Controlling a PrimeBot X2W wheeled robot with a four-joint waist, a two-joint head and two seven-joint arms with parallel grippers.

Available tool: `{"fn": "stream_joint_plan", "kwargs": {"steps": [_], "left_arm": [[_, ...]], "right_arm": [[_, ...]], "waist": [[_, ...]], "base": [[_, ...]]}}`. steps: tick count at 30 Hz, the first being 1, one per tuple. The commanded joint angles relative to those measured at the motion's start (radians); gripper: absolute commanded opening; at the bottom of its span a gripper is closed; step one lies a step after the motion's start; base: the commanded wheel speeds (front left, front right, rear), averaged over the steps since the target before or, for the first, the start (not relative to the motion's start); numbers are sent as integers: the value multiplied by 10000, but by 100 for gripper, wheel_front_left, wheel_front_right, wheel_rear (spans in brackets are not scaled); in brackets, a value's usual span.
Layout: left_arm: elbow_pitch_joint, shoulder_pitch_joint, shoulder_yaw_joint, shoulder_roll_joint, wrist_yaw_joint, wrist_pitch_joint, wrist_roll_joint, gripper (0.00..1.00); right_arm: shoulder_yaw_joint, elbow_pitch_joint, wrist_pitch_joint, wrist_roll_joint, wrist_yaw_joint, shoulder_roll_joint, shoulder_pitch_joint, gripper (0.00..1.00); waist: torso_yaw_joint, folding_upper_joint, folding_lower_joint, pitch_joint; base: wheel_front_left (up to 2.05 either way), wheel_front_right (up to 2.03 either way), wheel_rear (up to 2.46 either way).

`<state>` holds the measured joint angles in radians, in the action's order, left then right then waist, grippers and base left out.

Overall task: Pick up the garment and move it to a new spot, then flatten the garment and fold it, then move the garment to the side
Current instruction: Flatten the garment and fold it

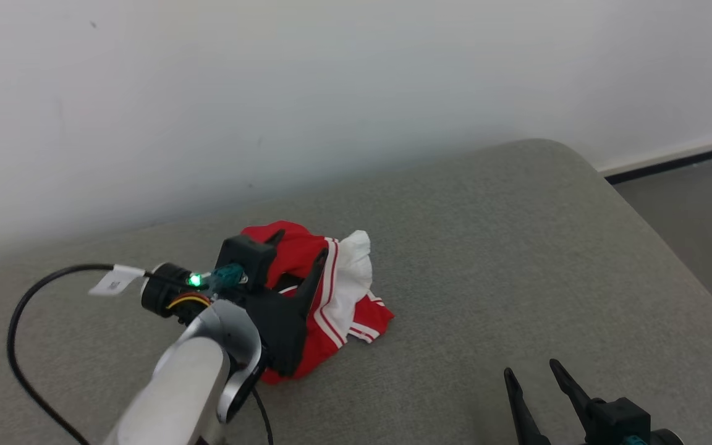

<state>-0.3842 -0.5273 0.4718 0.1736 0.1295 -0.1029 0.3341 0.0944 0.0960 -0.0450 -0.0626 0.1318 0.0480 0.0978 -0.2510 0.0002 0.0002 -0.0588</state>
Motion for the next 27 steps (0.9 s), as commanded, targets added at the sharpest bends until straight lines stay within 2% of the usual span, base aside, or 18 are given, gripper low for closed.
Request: {"fn": "stream_joint_plan", "kwargs": {"steps": [1, 9, 18, 19, 20, 24, 27], "left_arm": [[-326, -541, 161, 123, 0, -375, -174, 100], [-2178, -2232, 589, 553, -129, -1656, -814, 100], [-3435, -2689, 1084, 530, -31, -2380, -612, 100], [-3531, -2722, 1121, 529, -28, -2324, -617, 49], [-3570, -2747, 1146, 497, -35, -2127, -636, 2], [-3594, -2897, 1052, 200, -139, -1234, -507, 0], [-3377, -3180, 714, -285, -115, -279, -46, 0]], "right_arm": [[77, 53, -119, -114, -21, 0, -199, 100], [344, 441, -546, -503, -21, 0, -649, 100], [405, 797, -830, -669, -21, -5, -988, 100], [431, 832, -875, -698, -21, -5, -1047, 100], [445, 870, -898, -704, -21, -3, -1080, 100], [459, 988, -898, -594, -21, 0, -1129, 100], [422, 1066, -851, -497, -21, -1, -1121, 100]], "waist": [[-1219, -2, -2, 955], [-2064, -2, -2, 1948], [-2101, -2, -2, 2345], [-2071, -2, -2, 2343], [-2019, -2, -2, 2319], [-1756, -2, -2, 2097], [-1497, -2, -2, 1805]], "base": [[0, 0, 0], [0, 0, 0], [0, 0, 0], [0, 0, 0], [0, 0, 0], [0, 0, 0], [0, 0, 0]]}}
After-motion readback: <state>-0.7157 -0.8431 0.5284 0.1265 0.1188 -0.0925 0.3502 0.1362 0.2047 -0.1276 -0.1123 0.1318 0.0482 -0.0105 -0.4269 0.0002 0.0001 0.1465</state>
